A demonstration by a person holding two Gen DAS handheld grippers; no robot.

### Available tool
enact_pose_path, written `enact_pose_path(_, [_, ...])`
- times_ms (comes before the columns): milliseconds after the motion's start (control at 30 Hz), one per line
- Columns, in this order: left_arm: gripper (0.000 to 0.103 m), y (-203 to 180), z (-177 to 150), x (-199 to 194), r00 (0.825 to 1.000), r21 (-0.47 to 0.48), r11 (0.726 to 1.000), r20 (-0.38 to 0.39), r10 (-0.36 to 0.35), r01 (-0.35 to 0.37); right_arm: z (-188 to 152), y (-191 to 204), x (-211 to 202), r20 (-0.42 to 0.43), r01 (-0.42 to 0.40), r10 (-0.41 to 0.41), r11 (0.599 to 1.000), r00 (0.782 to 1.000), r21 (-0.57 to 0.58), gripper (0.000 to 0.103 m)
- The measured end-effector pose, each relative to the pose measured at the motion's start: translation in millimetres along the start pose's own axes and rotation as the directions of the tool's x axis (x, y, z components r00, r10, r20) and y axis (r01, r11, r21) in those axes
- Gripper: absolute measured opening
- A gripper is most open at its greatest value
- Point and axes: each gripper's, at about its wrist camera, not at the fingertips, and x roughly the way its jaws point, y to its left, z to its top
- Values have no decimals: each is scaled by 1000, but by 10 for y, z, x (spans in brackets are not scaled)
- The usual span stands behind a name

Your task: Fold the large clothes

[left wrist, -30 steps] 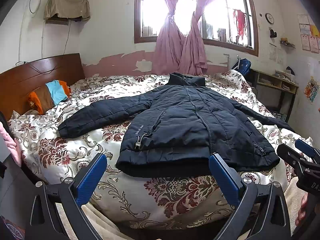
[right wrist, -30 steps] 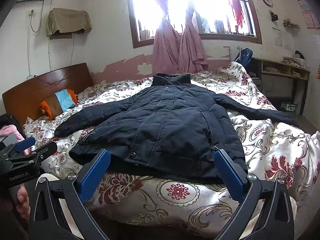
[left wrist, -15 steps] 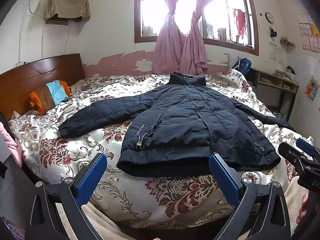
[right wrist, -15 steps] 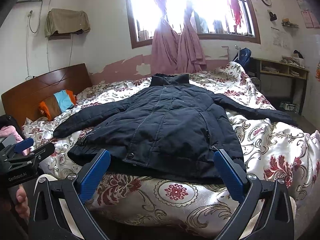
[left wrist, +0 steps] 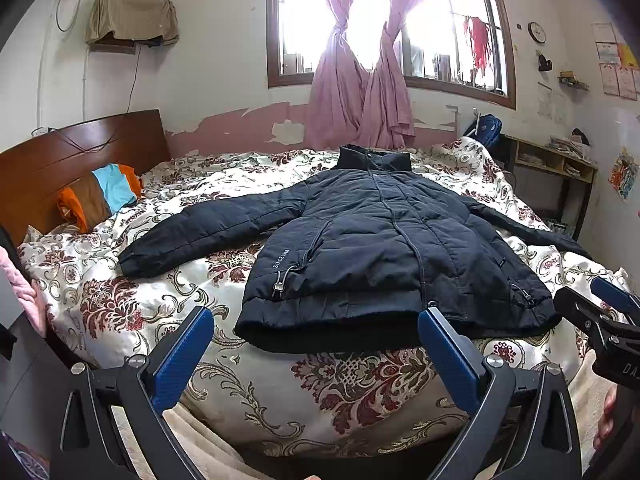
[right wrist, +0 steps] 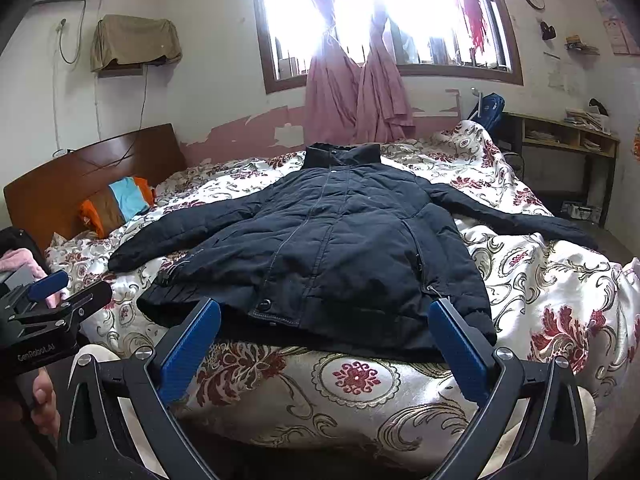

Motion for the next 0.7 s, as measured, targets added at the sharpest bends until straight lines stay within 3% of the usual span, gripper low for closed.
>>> enact_pose_path(700, [103,-15,-10,-11,1000,3,1000,3,-3,3,-2,9,2,1,-4,4,1000,1000,1,102])
